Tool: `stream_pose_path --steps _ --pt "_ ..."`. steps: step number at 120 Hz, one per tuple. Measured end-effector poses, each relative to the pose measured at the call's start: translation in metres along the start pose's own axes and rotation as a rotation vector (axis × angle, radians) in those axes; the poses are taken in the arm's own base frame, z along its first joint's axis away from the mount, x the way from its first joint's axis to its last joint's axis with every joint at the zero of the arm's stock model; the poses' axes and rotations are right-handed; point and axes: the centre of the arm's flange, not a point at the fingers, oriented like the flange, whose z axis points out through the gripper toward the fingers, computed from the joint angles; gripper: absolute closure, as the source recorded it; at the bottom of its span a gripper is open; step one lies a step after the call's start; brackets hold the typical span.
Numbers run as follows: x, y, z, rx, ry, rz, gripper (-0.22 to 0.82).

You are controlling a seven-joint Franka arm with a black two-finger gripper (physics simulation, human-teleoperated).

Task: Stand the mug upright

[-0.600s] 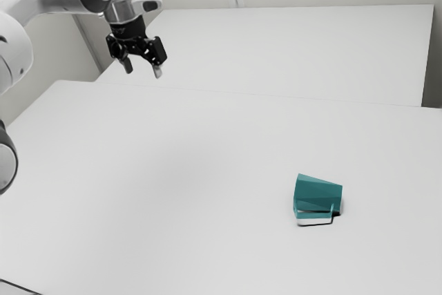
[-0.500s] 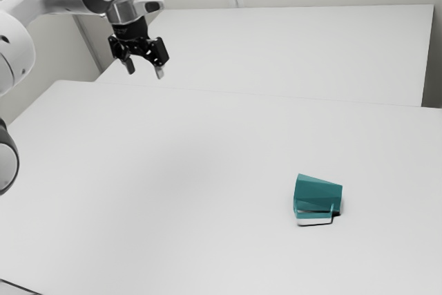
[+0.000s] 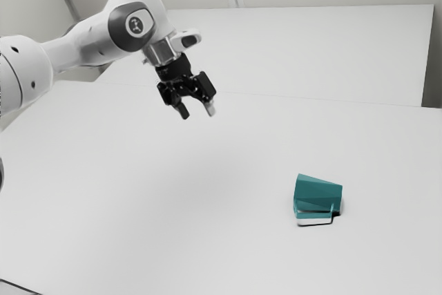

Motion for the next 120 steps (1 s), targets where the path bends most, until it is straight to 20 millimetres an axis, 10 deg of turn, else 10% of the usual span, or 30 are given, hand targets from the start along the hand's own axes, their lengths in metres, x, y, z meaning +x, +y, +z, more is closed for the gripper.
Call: stream_pose_path --steps 70,120 --pt "-0.004 0.059 0.182 -0.413 -0.044 -0.003 0.00" --pt "0.010 0.073 0.248 -0.537 0.003 0.020 0.00"
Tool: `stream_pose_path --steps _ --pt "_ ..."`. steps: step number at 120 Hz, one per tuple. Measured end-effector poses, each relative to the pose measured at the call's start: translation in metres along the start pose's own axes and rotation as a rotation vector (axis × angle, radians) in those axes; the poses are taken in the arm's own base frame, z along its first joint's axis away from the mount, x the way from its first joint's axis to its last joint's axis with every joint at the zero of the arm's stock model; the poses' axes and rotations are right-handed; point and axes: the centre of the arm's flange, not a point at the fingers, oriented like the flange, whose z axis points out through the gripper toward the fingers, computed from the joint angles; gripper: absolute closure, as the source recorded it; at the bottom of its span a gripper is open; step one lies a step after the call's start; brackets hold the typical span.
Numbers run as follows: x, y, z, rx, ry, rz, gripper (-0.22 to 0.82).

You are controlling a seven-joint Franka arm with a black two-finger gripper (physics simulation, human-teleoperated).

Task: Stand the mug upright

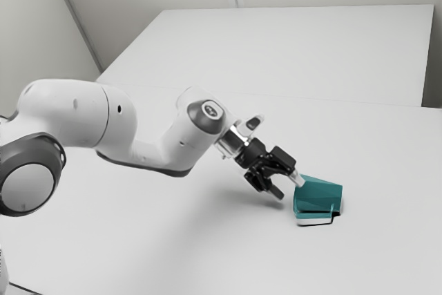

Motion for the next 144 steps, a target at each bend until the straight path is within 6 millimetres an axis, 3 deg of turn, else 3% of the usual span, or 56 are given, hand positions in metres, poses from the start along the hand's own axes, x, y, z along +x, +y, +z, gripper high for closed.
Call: stream_pose_path --steps 38,98,144 --pt "0.025 0.012 0.021 -0.017 0.047 0.114 0.00" --pt "0.020 0.011 0.031 -0.071 0.087 0.138 0.00" --pt "0.012 0.007 0.033 -0.100 0.087 0.132 0.35"
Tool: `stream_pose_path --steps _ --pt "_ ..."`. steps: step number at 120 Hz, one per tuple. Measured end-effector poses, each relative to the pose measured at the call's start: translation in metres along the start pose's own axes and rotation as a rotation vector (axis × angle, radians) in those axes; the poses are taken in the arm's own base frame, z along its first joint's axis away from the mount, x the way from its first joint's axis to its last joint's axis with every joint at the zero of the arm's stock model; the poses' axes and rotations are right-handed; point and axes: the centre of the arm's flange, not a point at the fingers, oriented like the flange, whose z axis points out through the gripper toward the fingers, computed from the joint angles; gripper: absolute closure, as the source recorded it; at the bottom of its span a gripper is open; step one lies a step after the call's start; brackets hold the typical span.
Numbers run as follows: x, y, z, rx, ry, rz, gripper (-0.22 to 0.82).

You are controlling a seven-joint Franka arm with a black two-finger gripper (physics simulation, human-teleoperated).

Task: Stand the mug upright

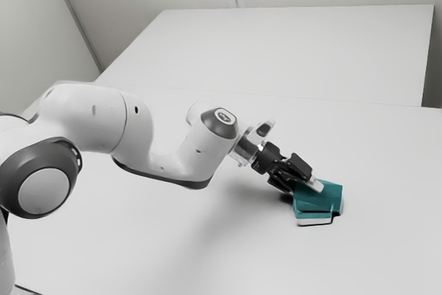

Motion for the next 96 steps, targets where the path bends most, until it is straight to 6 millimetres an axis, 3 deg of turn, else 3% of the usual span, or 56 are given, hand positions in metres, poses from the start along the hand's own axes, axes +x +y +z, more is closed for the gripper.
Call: stream_pose_path --steps 45,75,96 --pt "-0.003 0.000 0.003 -0.018 0.000 0.001 0.65" --pt "-0.003 0.003 0.002 -0.020 0.003 0.006 0.74" --pt "-0.002 0.024 -0.013 -0.022 0.023 0.043 0.75"
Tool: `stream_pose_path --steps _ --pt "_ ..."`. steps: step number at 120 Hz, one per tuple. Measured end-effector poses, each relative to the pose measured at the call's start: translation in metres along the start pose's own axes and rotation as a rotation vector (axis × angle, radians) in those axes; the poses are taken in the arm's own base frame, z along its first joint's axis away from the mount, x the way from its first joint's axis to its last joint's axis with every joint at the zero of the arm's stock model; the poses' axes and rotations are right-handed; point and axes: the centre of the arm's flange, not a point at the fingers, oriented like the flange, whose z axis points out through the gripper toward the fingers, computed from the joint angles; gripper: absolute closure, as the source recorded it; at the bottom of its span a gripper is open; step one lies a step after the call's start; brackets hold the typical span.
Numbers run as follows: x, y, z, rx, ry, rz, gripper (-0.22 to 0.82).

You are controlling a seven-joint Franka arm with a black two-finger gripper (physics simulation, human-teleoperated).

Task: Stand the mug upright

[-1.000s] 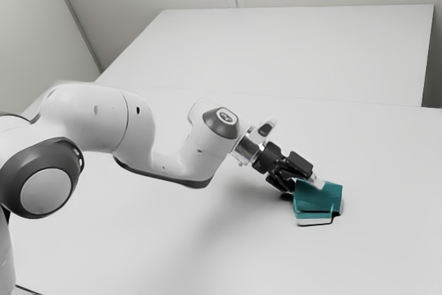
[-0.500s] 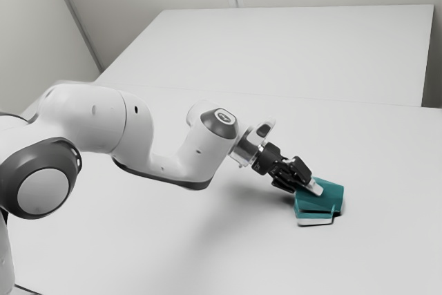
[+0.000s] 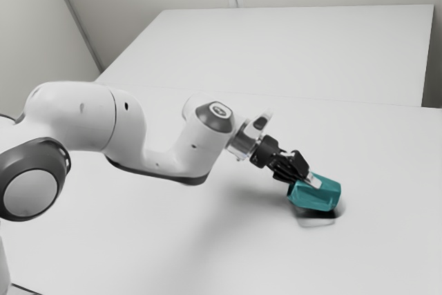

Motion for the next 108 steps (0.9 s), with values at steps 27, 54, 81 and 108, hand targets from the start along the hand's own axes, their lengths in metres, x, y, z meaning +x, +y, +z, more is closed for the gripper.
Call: stream_pose_path --steps 27,54,81,108 --pt "-0.014 0.044 -0.049 0.029 0.048 0.076 0.77" --pt "-0.032 0.077 -0.115 0.253 0.028 0.242 0.78" --pt "-0.044 0.076 -0.168 0.557 -0.066 0.331 0.79" --pt "-0.050 0.075 -0.192 0.782 -0.162 0.341 0.79"
